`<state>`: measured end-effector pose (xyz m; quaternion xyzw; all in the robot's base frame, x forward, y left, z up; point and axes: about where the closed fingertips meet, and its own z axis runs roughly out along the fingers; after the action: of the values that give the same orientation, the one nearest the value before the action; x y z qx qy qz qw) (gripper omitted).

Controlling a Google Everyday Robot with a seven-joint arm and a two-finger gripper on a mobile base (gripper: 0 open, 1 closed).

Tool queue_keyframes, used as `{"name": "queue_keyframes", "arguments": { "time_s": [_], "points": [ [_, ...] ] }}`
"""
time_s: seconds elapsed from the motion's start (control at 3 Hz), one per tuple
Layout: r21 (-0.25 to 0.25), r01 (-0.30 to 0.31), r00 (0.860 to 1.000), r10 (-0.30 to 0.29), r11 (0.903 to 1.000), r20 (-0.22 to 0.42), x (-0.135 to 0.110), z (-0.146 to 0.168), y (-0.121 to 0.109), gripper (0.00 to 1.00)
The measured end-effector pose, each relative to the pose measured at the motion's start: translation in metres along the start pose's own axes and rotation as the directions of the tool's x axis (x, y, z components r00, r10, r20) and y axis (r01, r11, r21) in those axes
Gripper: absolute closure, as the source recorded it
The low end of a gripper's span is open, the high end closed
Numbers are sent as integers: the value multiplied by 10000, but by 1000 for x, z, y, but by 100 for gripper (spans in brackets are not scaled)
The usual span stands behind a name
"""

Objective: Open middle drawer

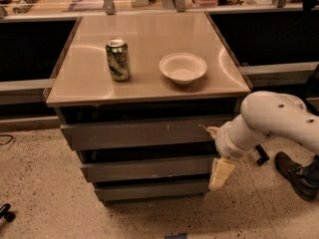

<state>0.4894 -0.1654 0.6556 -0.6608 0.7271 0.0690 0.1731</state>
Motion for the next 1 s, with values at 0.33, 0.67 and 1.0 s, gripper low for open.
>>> {"name": "queue_keyframes", "arguments": {
  "time_s": [0.33,0.67,1.0],
  "points": [
    [-521,-60,9989,84,9986,467,8,80,-8,0],
    [-520,-58,9989,83,9986,466,8,80,-8,0],
    [-341,308,9992,-299,9989,268,15,104,-5,0]
  ]
}}
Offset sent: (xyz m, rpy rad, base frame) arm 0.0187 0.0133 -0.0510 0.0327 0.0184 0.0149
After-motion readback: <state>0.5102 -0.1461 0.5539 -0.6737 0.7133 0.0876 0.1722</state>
